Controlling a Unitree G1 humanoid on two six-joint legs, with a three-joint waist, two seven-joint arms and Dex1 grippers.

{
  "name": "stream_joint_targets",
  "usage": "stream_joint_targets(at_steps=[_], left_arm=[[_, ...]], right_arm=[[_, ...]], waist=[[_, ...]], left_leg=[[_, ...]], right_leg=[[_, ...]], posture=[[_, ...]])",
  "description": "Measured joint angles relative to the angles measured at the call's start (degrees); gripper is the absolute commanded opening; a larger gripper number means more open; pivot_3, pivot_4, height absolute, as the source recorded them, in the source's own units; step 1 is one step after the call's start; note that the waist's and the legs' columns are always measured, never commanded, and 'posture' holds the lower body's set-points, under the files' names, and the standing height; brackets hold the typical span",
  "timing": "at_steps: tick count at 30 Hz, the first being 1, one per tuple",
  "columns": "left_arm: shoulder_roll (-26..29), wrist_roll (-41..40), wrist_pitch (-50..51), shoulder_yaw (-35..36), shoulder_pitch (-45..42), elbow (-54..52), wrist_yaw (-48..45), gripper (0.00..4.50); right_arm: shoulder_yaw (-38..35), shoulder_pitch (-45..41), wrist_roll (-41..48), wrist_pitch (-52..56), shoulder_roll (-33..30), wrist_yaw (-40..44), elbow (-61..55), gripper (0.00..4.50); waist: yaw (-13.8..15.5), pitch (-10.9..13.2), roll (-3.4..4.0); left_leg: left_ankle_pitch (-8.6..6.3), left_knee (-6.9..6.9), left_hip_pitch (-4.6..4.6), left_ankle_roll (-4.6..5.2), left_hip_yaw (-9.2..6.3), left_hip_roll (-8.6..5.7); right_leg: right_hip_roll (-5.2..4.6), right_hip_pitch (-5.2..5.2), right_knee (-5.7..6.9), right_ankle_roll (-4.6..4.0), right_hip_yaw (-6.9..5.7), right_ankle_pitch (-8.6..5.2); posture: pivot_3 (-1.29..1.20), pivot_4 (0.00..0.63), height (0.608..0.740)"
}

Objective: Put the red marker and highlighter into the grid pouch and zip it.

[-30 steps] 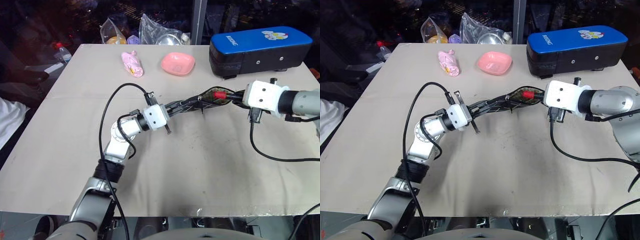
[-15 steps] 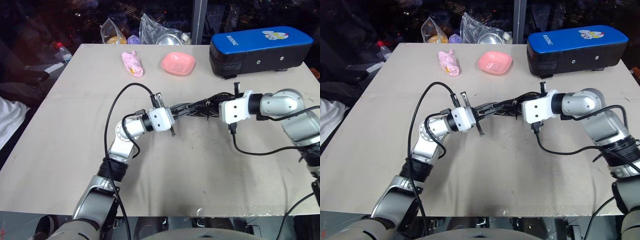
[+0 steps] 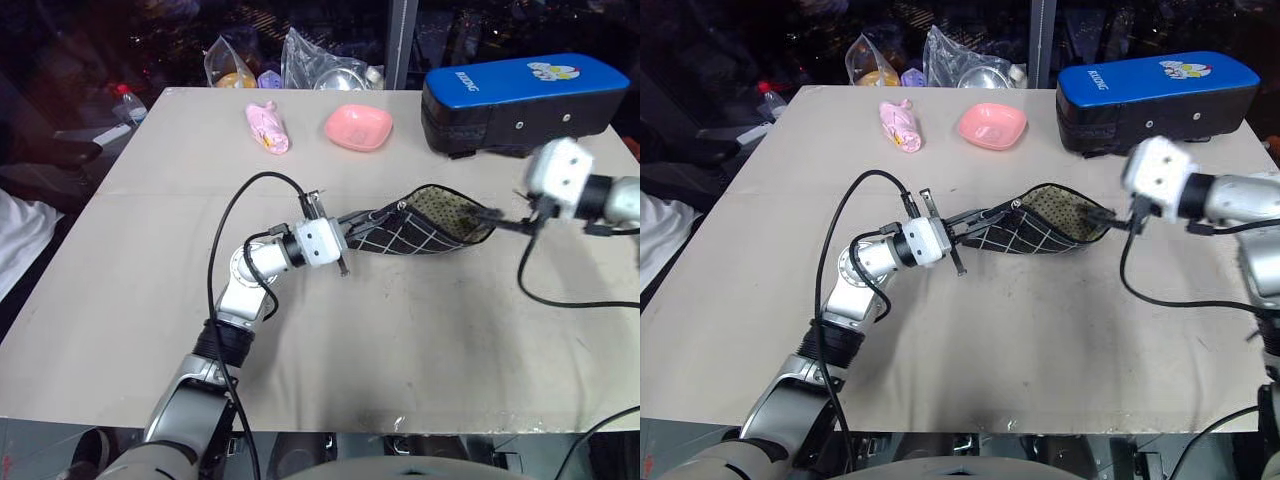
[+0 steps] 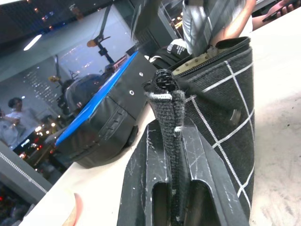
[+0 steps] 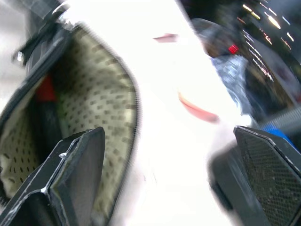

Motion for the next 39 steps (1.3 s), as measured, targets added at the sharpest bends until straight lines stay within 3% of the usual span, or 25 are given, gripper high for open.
stream_joint_targets(at_steps=[5,7,10,20,32,35,39], left_arm=[[-0.52,0.0,-0.18,-0.08,-0.06,0.65,-0.01,0.0],[-0.7,0.0,-0.18,-0.08,-0.08,0.81,-0.02,0.0],[-0.97,0.0,-0.24,-0.09,-0.18,0.81,0.0,0.0],[-1.32,-0.04,-0.43,0.02,-0.89,-0.26,0.57,0.0],[-1.11,1.07,-1.49,-1.19,-1.0,-1.25,-0.05,0.0],[-0.78,1.33,-1.62,-1.23,-1.0,-1.25,-0.04,0.0],[-0.73,2.17,-1.62,-1.08,-1.0,-1.13,0.25,0.0]], right_arm=[[-6.85,3.82,21.43,21.42,2.76,-10.79,-14.74,4.46],[-5.76,8.23,31.3,28.25,4.98,-15.55,-21.23,4.46],[-3.74,10.65,38.09,33.12,6.61,-21.77,-24.72,4.46],[2.44,8.72,36.6,38.42,12.16,-37.42,-18.88,4.46],[3.11,1.97,36.53,38.49,19.99,-41.42,-14.63,4.46],[3.14,1.83,37.09,39.04,20.52,-41.59,-14.26,3.6],[3.69,1.31,38.23,39.47,21.08,-41.3,-14.51,1.57]], waist=[[0.14,-0.01,-0.02],[0.19,-0.01,-0.04],[0.05,0.0,-0.04],[-0.14,-0.01,-0.04],[-0.16,-0.01,-0.04],[-0.16,-0.01,-0.04],[-0.19,-0.01,-0.04]], left_leg=[[0.0,0.0,-0.04,0.0,-0.14,-0.03],[-0.01,-0.01,-0.09,0.01,-0.16,-0.03],[-0.01,0.02,-0.09,0.03,-0.16,-0.07],[-0.01,0.01,-0.07,0.03,-0.17,-0.09],[0.0,-0.01,-0.08,0.02,-0.16,-0.08],[0.0,-0.01,-0.08,0.02,-0.16,-0.08],[0.0,-0.02,-0.08,0.02,-0.17,-0.08]], right_leg=[[-0.06,0.06,-0.04,0.0,-0.09,0.0],[-0.07,0.06,-0.07,0.0,-0.09,0.0],[-0.09,0.07,-0.05,0.01,-0.09,0.0],[-0.05,0.08,-0.04,0.01,-0.11,0.0],[-0.03,0.07,-0.05,0.01,-0.12,0.0],[-0.03,0.07,-0.06,0.01,-0.12,0.0],[-0.03,0.07,-0.06,0.01,-0.12,0.0]], posture=[[0.0,0.15,0.74],[0.0,0.15,0.74],[0.0,0.15,0.74],[0.0,0.15,0.74],[0.0,0.15,0.74],[0.0,0.15,0.74],[0.0,0.15,0.74]])
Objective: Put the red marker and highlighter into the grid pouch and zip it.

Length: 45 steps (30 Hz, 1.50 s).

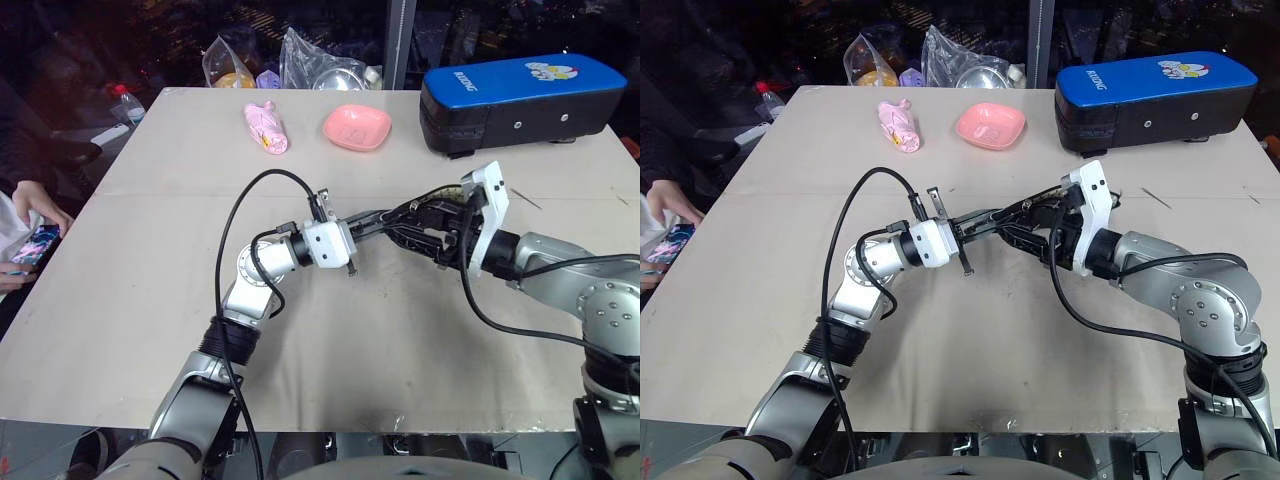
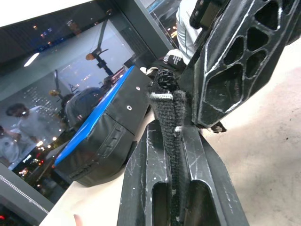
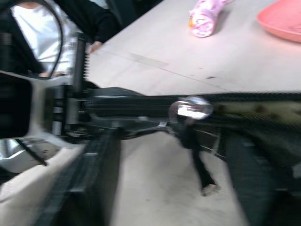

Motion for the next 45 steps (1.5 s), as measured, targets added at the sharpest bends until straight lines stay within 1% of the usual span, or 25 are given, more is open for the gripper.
stream_joint_targets(at_steps=[2,3,17,20,26,30,33,38,45], left_arm=[[0.02,0.08,0.0,0.07,0.02,0.24,0.17,0.0],[0.24,0.11,-0.01,0.1,0.02,0.33,0.17,0.0],[0.31,0.34,-0.6,-0.82,0.21,0.3,-0.11,0.0],[0.49,0.55,-0.64,-0.83,0.24,0.3,0.17,0.0],[0.82,0.62,-0.7,-0.82,0.29,0.3,0.97,0.0],[0.83,0.66,-0.7,-0.83,0.29,0.3,1.36,0.0],[0.83,0.74,-0.71,-0.87,0.29,0.3,1.65,0.0],[0.9,0.81,-1.03,-1.1,0.43,0.32,1.71,0.0],[1.07,0.83,-1.87,-1.16,0.66,0.41,1.7,0.0]], right_arm=[[0.1,0.01,0.19,0.06,0.01,0.11,-0.13,0.62],[0.04,0.01,0.21,0.05,0.0,0.05,-0.17,0.04],[-1.5,2.2,1.24,0.11,-0.32,-3.36,0.18,0.04],[-3.75,3.49,3.42,0.04,0.47,-5.57,0.2,0.04],[-7.46,5.28,13.11,-1.57,5.9,-16.12,0.56,0.04],[-7.82,6.04,19.21,-4.24,7.96,-24.21,0.96,0.04],[-7.89,6.64,22.96,-7.05,8.36,-29.36,1.34,0.04],[-8.42,7.64,27.27,-12.07,8.27,-34.86,1.4,0.04],[-9.56,8.94,29.24,-17.81,7.68,-39.16,1.92,0.04]], waist=[[0.0,0.0,0.0],[0.0,0.0,0.0],[0.02,0.0,0.0],[0.03,0.0,0.0],[-0.01,0.0,0.0],[-0.04,0.0,0.0],[-0.06,0.0,0.0],[-0.07,0.0,0.0],[-0.09,0.0,0.0]], left_leg=[[0.0,0.0,0.0,0.0,0.0,0.0],[0.0,0.0,0.0,0.0,0.01,0.0],[0.0,-0.01,-0.02,0.0,0.0,0.0],[0.0,-0.02,-0.02,0.0,0.0,0.0],[0.0,-0.04,-0.01,0.0,0.01,0.01],[0.0,-0.04,-0.01,0.0,0.01,0.01],[0.0,-0.04,-0.01,0.0,0.02,0.01],[0.0,-0.05,-0.01,0.0,0.01,0.01],[0.0,-0.06,0.0,0.0,0.01,0.02]], right_leg=[[0.0,0.0,0.0,0.0,0.0,0.0],[0.0,0.0,0.0,0.0,0.01,0.0],[-0.01,-0.01,-0.01,0.0,-0.01,0.0],[-0.01,-0.01,-0.02,0.0,-0.01,0.0],[-0.01,-0.01,-0.01,0.0,0.01,0.0],[-0.01,-0.01,-0.02,0.0,0.01,0.0],[-0.01,-0.01,-0.02,0.0,0.02,0.0],[-0.01,-0.01,-0.02,0.01,0.02,0.0],[-0.01,-0.01,-0.03,0.01,0.03,0.0]], posture=[[0.0,0.15,0.74],[0.0,0.15,0.74],[0.0,0.15,0.74],[0.0,0.15,0.74],[0.0,0.15,0.74],[0.0,0.15,0.74],[0.0,0.15,0.74],[0.0,0.15,0.74],[0.0,0.15,0.74]])
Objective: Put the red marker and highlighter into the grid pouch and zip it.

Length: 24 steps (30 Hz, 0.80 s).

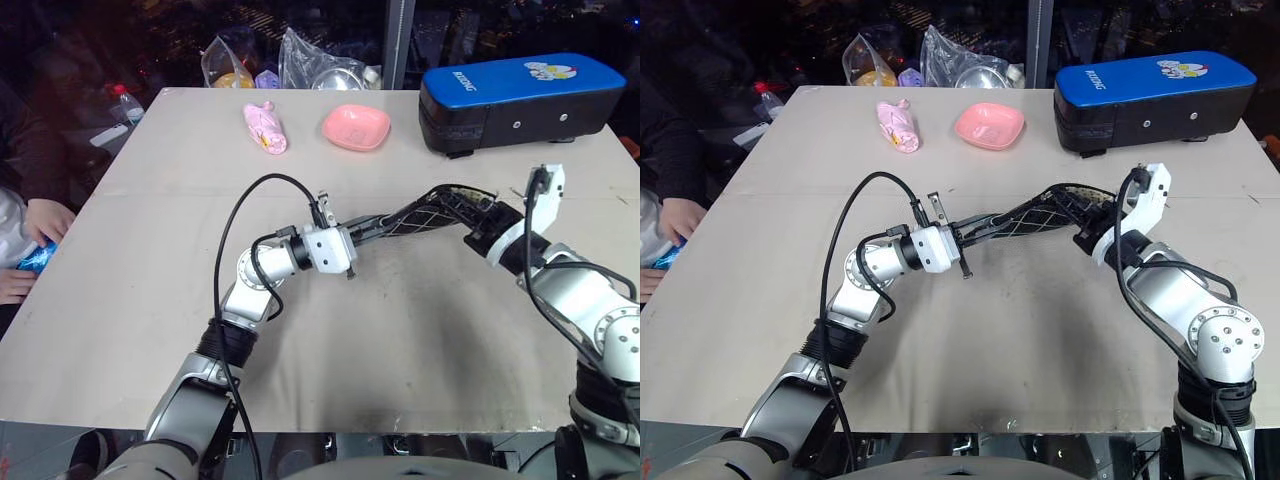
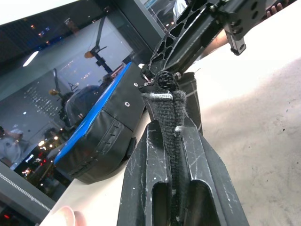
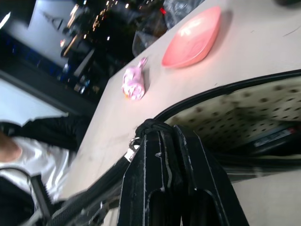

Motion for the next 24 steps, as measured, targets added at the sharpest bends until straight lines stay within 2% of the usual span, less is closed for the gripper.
stream_joint_targets(at_steps=[14,24], left_arm=[[0.18,0.26,-0.94,-0.02,0.08,0.52,0.34,0.0],[0.24,0.58,-1.04,-0.02,0.69,0.83,1.04,0.0]], right_arm=[[0.0,0.76,0.2,-6.22,-0.85,-2.25,0.96,0.04],[-0.71,0.75,-5.75,-12.38,0.42,-3.01,3.41,0.04]], waist=[[0.01,0.0,0.0],[0.01,0.0,0.0]], left_leg=[[0.0,-0.01,0.0,0.0,0.01,0.0],[0.0,-0.02,0.01,0.0,0.02,0.01]], right_leg=[[0.0,0.0,-0.01,0.0,0.01,0.0],[0.0,0.0,-0.02,0.0,0.02,0.0]], posture=[[0.0,0.15,0.74],[0.0,0.15,0.74]])
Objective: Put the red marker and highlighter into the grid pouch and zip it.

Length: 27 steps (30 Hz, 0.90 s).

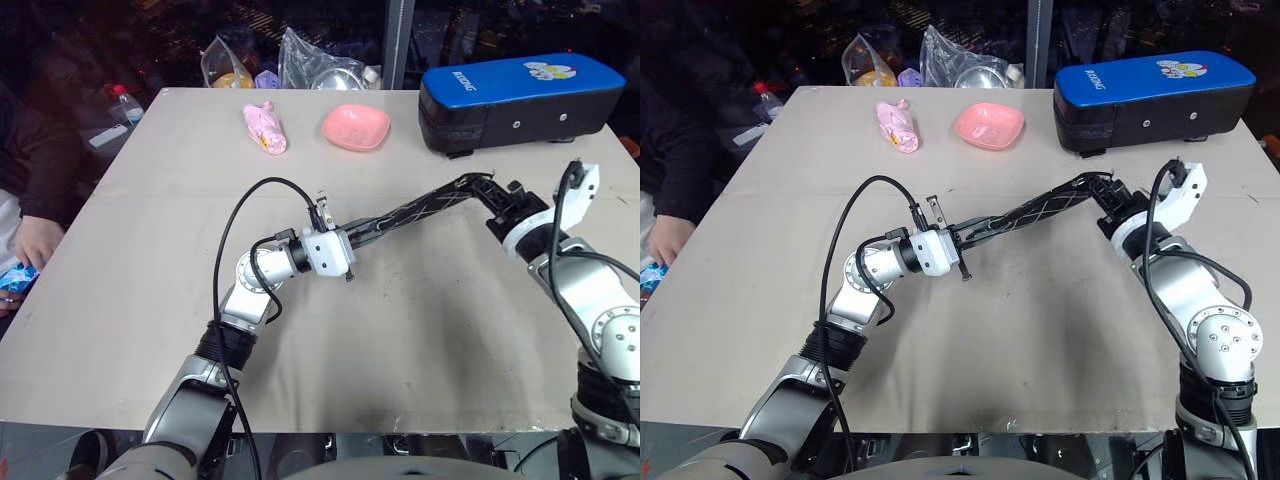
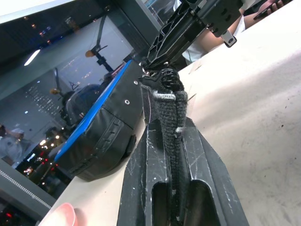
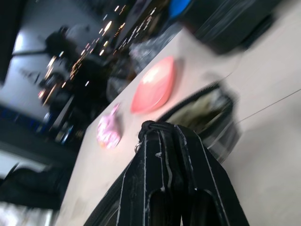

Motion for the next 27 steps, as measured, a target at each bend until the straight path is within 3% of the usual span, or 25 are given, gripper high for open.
stream_joint_targets(at_steps=[18,20,23,25,26,27], left_arm=[[0.69,2.65,-2.12,0.0,-0.73,3.44,2.1,0.0],[0.74,3.65,-2.53,0.01,-1.57,4.31,2.74,0.0],[1.65,4.71,-3.28,0.46,-2.82,7.01,4.33,0.0],[1.84,5.3,-3.92,0.77,-3.83,8.81,4.87,0.0],[2.0,5.03,-4.5,0.8,-4.71,9.61,4.61,0.0],[2.54,4.24,-4.98,0.83,-4.89,9.67,3.96,0.32]], right_arm=[[-3.61,-0.55,-5.79,-4.94,3.58,-3.38,3.94,0.04],[-3.47,-0.05,-6.58,-4.31,2.64,-2.22,3.8,0.55],[-3.41,2.74,-9.25,-2.19,-1.24,1.7,3.37,1.77],[-2.56,4.8,-12.25,-0.74,-4.2,5.89,2.76,2.65],[-0.83,6.85,-15.66,0.59,-8.94,10.35,2.02,3.17],[-0.24,8.07,-18.1,1.39,-11.65,13.68,1.46,3.77]], waist=[[0.03,0.0,0.02],[0.13,0.0,0.02],[0.08,0.0,0.02],[0.05,0.01,0.03],[0.04,0.02,0.04],[0.03,0.01,0.04]], left_leg=[[0.0,-0.01,0.02,0.0,0.03,0.0],[0.0,-0.01,0.01,0.0,0.03,-0.01],[0.0,-0.03,0.01,0.0,0.04,-0.01],[0.0,-0.04,0.01,0.0,0.04,-0.01],[0.0,-0.05,0.02,0.0,0.05,-0.01],[0.0,-0.07,0.02,0.0,0.06,-0.01]], right_leg=[[0.0,0.0,0.0,0.0,0.02,0.0],[-0.01,0.0,0.0,0.0,0.02,0.0],[-0.02,0.0,-0.04,0.0,0.04,0.0],[-0.01,-0.01,-0.04,0.0,0.03,0.0],[-0.01,-0.01,-0.05,0.0,0.04,0.0],[-0.01,-0.01,-0.08,0.01,0.04,0.0]], posture=[[0.0,0.15,0.74],[0.0,0.15,0.74],[0.0,0.15,0.74],[0.0,0.15,0.74],[0.0,0.15,0.74],[0.0,0.15,0.74]])
